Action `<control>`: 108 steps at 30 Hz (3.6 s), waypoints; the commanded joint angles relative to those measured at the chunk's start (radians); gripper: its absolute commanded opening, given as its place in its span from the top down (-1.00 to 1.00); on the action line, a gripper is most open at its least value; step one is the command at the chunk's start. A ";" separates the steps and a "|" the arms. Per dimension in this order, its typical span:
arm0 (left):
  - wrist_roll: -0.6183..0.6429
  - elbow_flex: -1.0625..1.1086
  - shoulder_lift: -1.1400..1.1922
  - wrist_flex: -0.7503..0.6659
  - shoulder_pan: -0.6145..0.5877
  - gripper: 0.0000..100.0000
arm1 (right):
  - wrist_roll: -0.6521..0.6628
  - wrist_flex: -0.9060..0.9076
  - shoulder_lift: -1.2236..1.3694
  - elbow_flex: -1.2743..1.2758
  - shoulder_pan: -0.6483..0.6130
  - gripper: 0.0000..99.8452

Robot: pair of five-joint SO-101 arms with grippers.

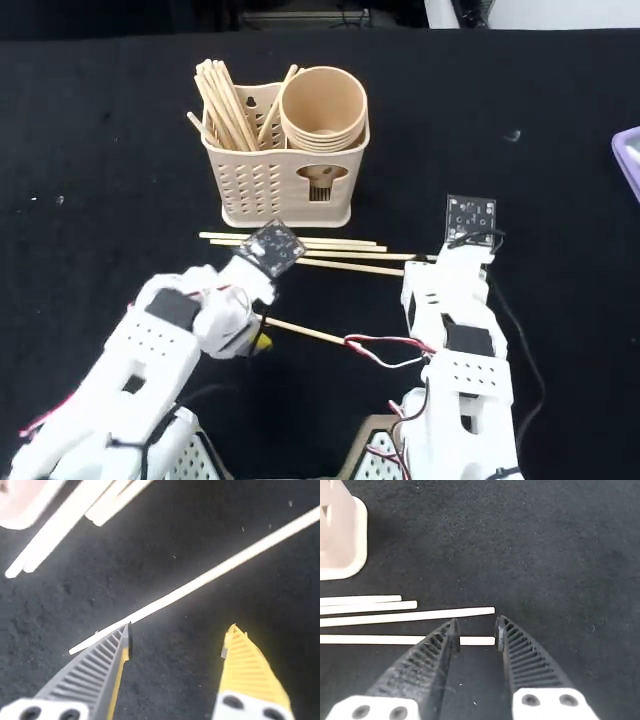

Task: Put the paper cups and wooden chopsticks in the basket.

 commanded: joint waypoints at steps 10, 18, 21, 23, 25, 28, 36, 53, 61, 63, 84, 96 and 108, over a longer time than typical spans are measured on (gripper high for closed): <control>-0.146 -0.128 0.302 -0.143 0.007 0.45 | 0.000 -0.025 -0.042 -0.019 0.026 0.75; -0.147 -0.133 0.422 -0.242 0.013 0.46 | 0.000 -0.025 -0.042 -0.019 0.023 0.75; -0.149 -0.131 0.445 -0.241 0.018 0.46 | 0.000 -0.025 -0.042 -0.019 0.021 0.75; -0.149 -0.130 0.446 -0.239 0.015 0.46 | 0.000 -0.025 -0.042 -0.021 0.021 0.75; -0.149 -0.128 0.446 -0.239 0.016 0.54 | 0.000 -0.025 -0.042 -0.021 0.021 0.75; -0.149 -0.127 0.446 -0.239 0.019 0.77 | 0.000 -0.025 -0.042 -0.021 0.023 0.75; -0.172 -0.147 0.445 -0.123 0.039 0.94 | 0.000 -0.025 -0.042 -0.021 0.020 0.75; -0.292 -0.375 0.281 0.376 0.124 0.94 | -0.006 -0.026 -0.042 -0.021 0.028 0.75; -0.256 -0.346 -0.249 0.457 0.122 0.94 | -0.038 -0.026 -0.042 -0.028 0.069 0.90; -0.195 -0.346 -0.373 0.456 0.122 0.94 | -0.040 -0.026 -0.042 -0.028 0.069 0.98; 0.767 -0.119 -0.647 -0.760 -0.300 0.94 | -0.038 -0.026 -0.042 -0.024 0.063 0.98; 0.537 -0.242 -0.224 -1.000 -0.142 0.94 | -0.038 -0.114 -0.041 0.012 0.063 0.98; 0.753 -0.407 0.121 -1.002 -0.147 0.94 | -0.037 -0.117 -0.038 0.012 0.063 0.98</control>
